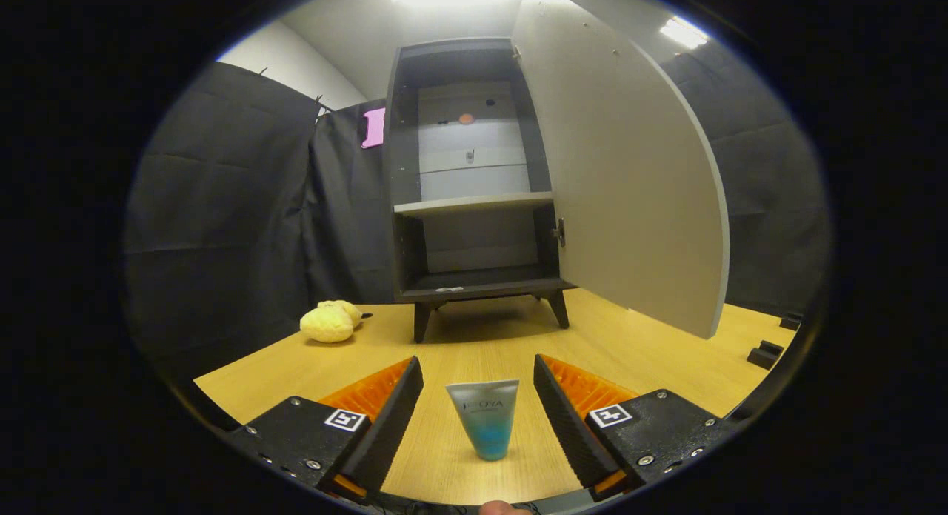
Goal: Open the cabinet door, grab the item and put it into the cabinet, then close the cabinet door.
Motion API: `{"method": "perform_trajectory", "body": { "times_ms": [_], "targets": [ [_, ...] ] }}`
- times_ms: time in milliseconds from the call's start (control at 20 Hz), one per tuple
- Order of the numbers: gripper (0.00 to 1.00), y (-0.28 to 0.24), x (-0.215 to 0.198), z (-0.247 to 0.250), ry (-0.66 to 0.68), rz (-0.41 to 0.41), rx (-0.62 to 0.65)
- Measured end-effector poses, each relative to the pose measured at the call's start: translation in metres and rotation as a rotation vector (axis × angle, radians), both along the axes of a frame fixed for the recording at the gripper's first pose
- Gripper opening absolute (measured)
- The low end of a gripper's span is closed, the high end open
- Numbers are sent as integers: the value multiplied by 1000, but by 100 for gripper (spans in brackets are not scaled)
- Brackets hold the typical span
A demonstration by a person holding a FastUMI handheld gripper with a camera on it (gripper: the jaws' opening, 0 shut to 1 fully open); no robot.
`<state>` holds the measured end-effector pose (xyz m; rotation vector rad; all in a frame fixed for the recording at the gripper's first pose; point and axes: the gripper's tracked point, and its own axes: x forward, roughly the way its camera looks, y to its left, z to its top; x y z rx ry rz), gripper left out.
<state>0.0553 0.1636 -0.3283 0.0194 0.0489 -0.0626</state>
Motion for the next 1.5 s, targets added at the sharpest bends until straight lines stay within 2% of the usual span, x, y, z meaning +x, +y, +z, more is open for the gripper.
{"method": "perform_trajectory", "body": {
  "times_ms": [100, 250, 550, 600, 700, 800, 1000, 1200, 1500],
  "targets": [
    [94, -9, 3, -6, -10, -35, -50],
    [94, -2, 5, -30, 46, -30, -31],
    [94, -17, 14, -82, 178, -108, 23],
    [87, -17, 18, -82, 178, -103, 30],
    [48, -21, 20, -82, 180, -111, 40],
    [45, -22, 21, -80, 196, -106, 37],
    [45, -16, 23, -50, 182, -82, 26],
    [45, -11, 22, -3, 170, -45, 11],
    [45, -12, 30, 69, 167, -33, -31]
  ]
}}
